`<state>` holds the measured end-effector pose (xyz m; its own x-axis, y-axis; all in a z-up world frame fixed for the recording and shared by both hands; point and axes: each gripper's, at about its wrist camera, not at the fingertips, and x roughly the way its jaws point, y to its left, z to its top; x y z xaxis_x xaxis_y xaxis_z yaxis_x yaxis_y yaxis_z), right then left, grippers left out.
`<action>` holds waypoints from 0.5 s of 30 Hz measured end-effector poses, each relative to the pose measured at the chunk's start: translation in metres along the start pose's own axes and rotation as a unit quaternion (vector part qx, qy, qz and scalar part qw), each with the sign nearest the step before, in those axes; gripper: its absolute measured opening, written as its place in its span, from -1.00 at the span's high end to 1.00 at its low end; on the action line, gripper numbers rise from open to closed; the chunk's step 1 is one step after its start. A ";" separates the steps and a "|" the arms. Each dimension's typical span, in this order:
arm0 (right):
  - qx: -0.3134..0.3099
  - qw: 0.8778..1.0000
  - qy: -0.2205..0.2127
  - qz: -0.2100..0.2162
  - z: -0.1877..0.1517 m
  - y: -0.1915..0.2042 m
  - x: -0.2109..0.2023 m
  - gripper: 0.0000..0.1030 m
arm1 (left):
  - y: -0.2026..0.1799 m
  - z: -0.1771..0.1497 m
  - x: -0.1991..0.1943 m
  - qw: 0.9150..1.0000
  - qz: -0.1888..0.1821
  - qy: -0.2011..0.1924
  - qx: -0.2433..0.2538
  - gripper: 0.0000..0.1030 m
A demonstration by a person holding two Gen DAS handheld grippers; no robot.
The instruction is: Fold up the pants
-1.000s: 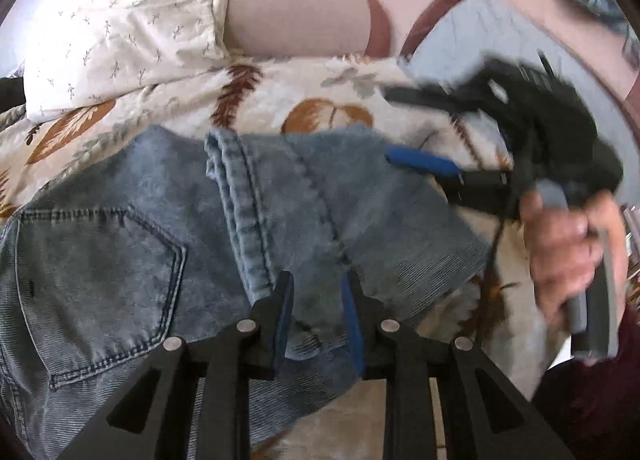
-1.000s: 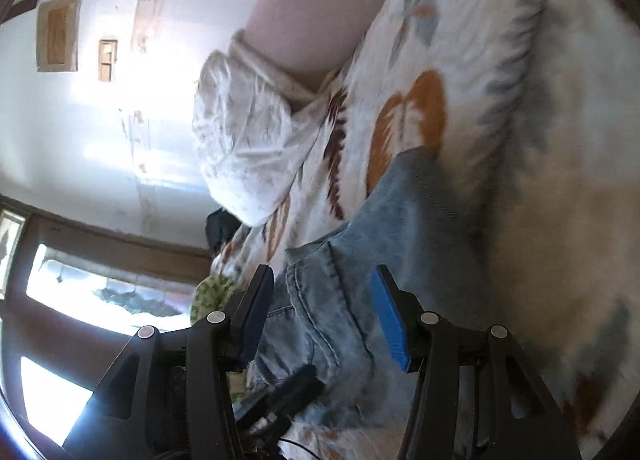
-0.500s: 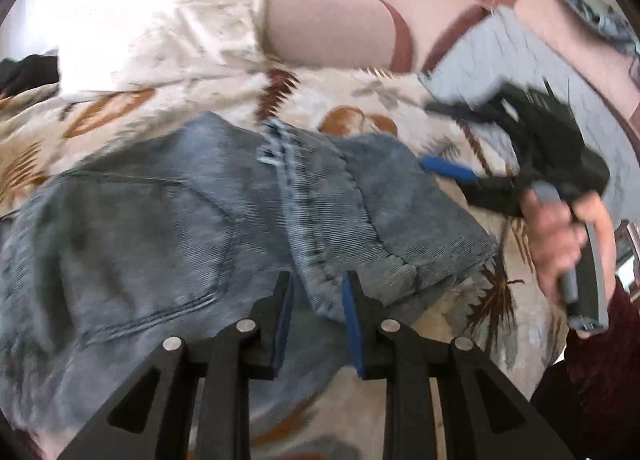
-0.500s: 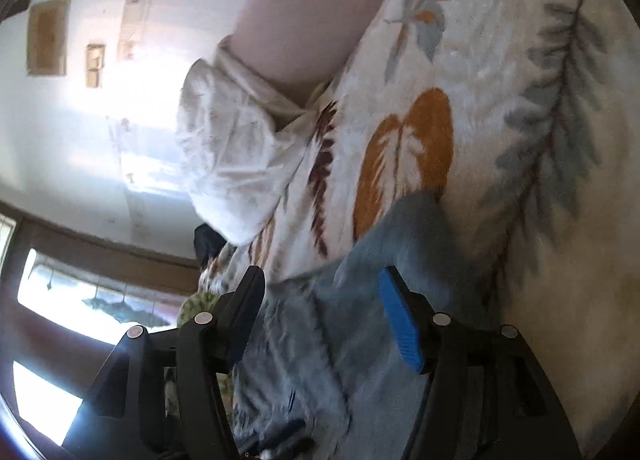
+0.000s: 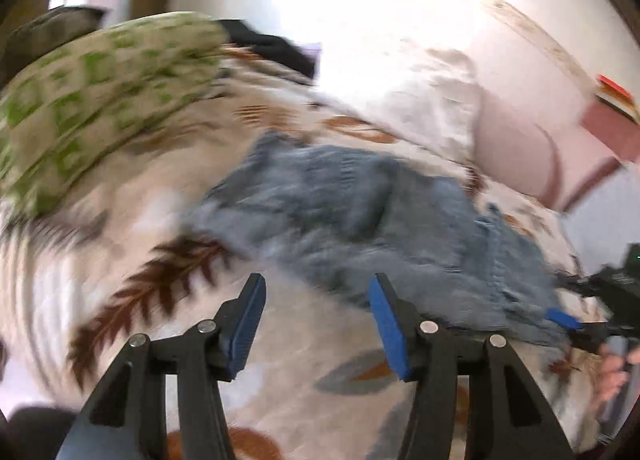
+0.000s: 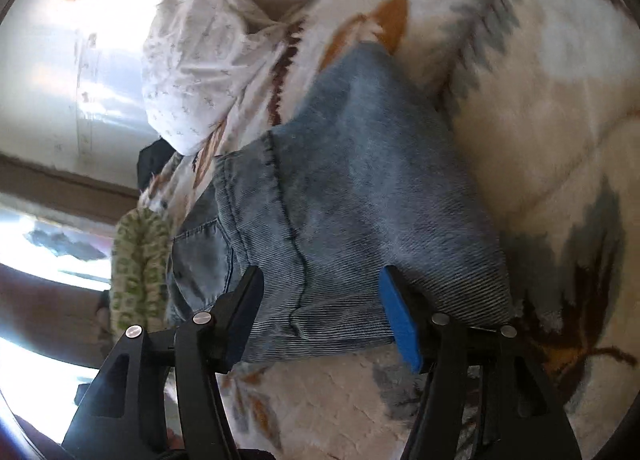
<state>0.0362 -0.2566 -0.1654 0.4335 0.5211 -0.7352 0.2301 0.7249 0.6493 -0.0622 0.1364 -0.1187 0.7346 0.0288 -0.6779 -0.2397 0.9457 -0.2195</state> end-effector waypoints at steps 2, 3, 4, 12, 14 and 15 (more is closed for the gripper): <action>-0.024 1.000 -0.001 0.007 -0.005 0.015 -0.003 -0.19 | 0.009 -0.002 0.003 1.000 0.012 -0.001 -0.024 -0.13; -0.037 0.999 0.004 0.012 -0.007 0.026 -0.002 -0.19 | 0.015 0.000 0.005 0.999 0.015 -0.001 -0.042 -0.16; -0.054 0.998 0.008 0.015 -0.010 0.040 0.000 -0.19 | 0.022 0.001 0.006 0.998 0.021 -0.004 -0.059 -0.20; -0.219 0.973 0.074 -0.003 -0.013 0.190 0.056 -0.19 | 0.059 0.015 0.016 0.990 0.056 -0.032 -0.128 -0.49; -0.260 0.961 0.096 -0.010 -0.017 0.229 0.081 -0.19 | 0.063 0.019 0.031 0.989 0.056 -0.017 -0.137 -0.49; -0.277 0.955 0.105 -0.016 -0.018 0.244 0.093 -0.19 | 0.063 0.020 0.039 0.989 0.049 -0.005 -0.141 -0.49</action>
<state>0.1171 -0.0228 -0.0789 0.2369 0.5310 -0.8136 -0.2816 0.8390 0.4655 -0.0358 0.2039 -0.1452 0.7045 0.1211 -0.6993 -0.4771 0.8103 -0.3403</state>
